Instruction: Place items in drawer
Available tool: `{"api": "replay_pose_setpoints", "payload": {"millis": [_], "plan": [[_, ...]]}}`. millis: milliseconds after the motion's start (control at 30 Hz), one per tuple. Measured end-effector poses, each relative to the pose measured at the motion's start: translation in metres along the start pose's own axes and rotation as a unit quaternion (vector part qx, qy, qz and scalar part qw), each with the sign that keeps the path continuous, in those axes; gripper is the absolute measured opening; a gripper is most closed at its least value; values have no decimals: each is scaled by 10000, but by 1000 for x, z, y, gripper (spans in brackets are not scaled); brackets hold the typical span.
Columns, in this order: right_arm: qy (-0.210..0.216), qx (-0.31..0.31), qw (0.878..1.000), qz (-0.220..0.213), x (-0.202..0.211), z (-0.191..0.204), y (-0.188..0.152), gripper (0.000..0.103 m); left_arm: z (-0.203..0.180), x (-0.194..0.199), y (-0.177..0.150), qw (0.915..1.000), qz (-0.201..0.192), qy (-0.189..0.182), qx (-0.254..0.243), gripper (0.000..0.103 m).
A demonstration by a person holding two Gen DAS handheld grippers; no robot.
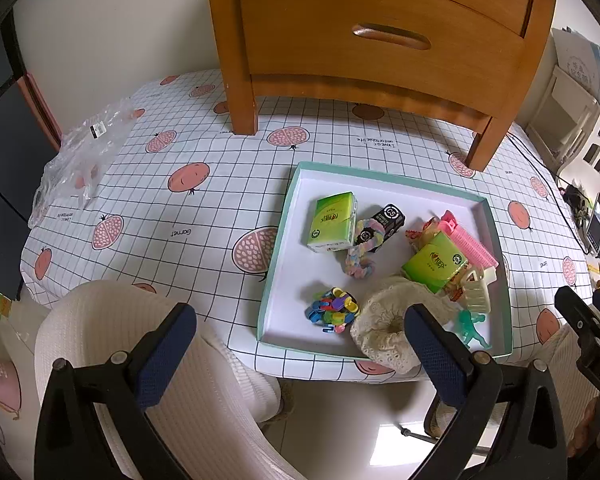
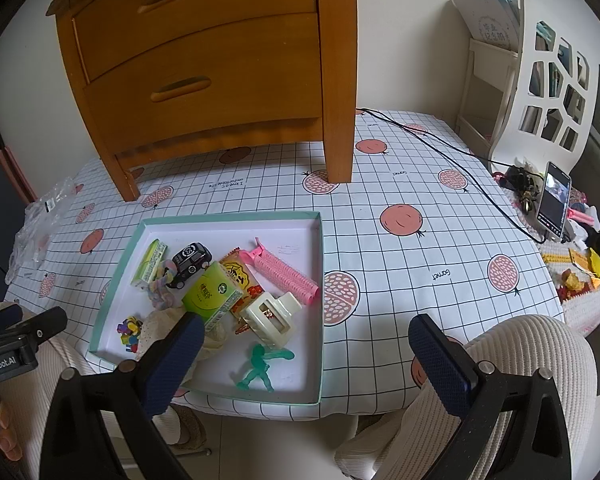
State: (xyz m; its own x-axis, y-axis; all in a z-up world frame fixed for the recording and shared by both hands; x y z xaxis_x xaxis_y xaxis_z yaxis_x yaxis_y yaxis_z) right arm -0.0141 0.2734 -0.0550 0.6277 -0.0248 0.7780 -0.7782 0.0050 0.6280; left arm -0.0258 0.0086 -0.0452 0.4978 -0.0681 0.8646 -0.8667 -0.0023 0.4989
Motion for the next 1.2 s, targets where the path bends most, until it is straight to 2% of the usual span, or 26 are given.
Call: {"api": "replay_pose_setpoints", "payload": {"millis": [933, 1200], "plan": [[26, -6, 10000, 36, -2, -4, 1, 103, 4, 0, -1, 10000, 37, -10, 79, 103], [50, -24, 10000, 45, -1, -4, 2, 103, 6, 0, 1, 9996, 56, -168, 204, 103]]}}
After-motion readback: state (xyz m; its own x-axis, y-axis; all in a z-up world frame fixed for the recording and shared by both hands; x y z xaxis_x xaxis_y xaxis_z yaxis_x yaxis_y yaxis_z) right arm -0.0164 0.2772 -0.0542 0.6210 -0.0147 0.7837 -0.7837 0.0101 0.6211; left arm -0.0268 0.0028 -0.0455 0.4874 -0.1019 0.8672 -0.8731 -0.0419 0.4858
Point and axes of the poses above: each gripper's, at about its wrist camera, not at the fingertips, and x roughly against the way its jaws point, z to its left, y to its top, the point moved 5 cm from there along -x, roughly the way its jaws point, and after that the axes turned 4 degrees about -y, right-handed, at the moved point
